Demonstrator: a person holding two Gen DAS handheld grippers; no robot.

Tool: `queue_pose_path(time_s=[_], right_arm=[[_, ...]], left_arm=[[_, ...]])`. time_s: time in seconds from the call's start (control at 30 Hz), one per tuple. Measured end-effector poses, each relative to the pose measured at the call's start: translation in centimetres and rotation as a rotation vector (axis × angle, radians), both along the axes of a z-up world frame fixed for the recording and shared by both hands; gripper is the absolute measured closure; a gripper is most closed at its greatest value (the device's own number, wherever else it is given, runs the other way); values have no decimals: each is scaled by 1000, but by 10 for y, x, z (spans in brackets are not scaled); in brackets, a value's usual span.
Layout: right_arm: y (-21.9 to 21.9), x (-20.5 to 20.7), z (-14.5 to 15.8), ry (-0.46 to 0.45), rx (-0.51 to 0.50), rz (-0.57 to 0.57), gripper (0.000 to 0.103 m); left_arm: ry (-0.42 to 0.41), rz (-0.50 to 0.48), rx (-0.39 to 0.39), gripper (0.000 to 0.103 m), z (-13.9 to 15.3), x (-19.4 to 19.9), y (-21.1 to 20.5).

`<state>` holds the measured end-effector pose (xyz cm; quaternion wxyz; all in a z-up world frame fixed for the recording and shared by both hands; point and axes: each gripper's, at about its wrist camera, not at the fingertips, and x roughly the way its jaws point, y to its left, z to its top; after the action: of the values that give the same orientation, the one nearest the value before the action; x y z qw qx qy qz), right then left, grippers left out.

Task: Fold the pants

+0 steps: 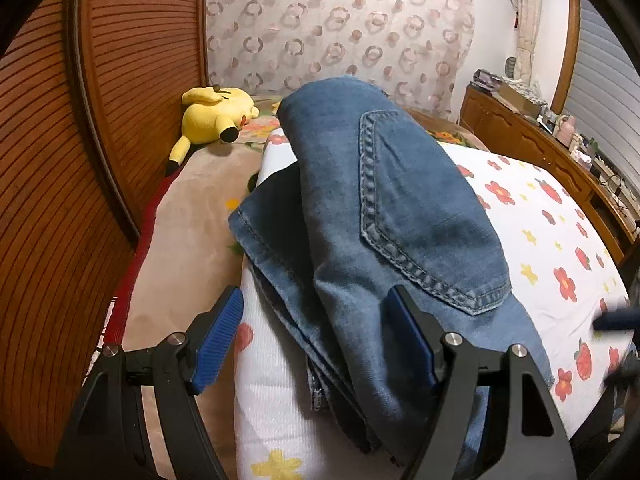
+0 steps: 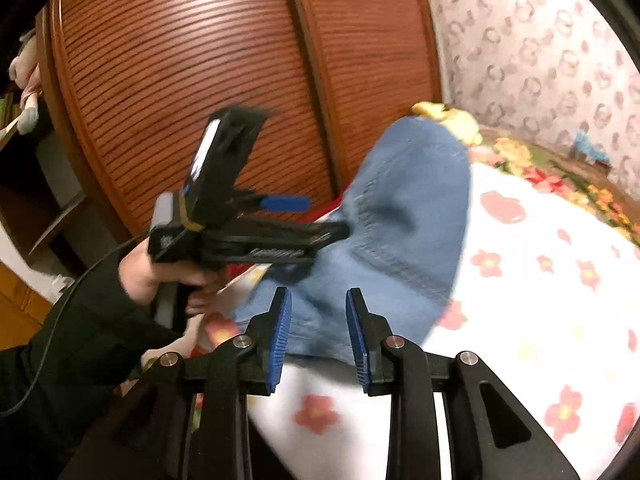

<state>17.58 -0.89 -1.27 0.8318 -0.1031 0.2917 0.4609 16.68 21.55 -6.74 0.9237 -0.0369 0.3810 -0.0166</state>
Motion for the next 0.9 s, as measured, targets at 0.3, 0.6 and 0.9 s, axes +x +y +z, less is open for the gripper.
queue_pose_path(time_s=[0.3, 0.6, 0.9], right_arm=[[1, 47, -23, 11, -38, -98, 72], [-2, 78, -11, 40, -44, -86, 72], [2, 99, -20, 77, -36, -86, 71]], left_arm=[[-63, -15, -2, 29, 29, 11, 5], [-58, 5, -115, 40, 45, 80, 22], [14, -37, -190, 68, 29, 104, 22]])
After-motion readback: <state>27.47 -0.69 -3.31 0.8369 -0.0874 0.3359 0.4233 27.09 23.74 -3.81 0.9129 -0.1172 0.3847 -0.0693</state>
